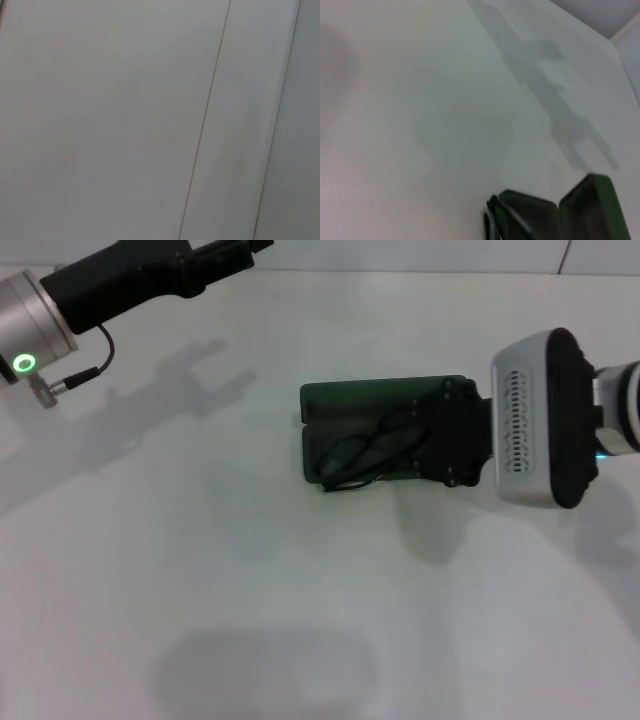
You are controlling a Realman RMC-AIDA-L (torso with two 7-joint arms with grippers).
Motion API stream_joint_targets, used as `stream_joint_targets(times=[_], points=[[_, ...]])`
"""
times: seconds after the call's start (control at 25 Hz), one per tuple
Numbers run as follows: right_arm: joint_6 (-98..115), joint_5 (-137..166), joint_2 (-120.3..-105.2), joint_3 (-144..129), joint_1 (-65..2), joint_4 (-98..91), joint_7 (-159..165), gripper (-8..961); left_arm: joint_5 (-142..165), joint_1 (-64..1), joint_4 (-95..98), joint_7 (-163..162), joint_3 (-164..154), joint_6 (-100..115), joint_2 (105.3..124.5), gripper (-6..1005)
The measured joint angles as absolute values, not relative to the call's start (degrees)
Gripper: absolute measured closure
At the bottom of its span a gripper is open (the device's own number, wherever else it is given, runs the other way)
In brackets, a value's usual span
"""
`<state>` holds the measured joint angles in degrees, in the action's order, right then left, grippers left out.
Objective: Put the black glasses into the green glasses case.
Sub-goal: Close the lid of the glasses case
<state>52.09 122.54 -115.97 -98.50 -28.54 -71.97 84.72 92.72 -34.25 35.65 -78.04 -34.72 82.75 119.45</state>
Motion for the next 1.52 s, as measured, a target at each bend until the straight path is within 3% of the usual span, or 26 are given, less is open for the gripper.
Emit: stream_joint_targets(times=[0.52, 1.0, 1.52], points=[[51.63, 129.03, -116.14, -102.41, -36.19, -67.06, 90.44, 589, 92.6, -34.35, 35.42, -77.3, -34.71, 84.37, 119.54, 173], [45.99, 130.19, -116.18, -106.19, -37.55, -64.13, 91.84, 593, 92.6, -34.43, 35.61, -76.83, -34.72, 84.27, 119.37, 174], [39.39, 127.35, -116.19, -107.7, -33.86, -65.67, 93.36, 867, 93.24, -35.53, 35.86, -76.81, -34.71, 83.87, 119.09, 173]])
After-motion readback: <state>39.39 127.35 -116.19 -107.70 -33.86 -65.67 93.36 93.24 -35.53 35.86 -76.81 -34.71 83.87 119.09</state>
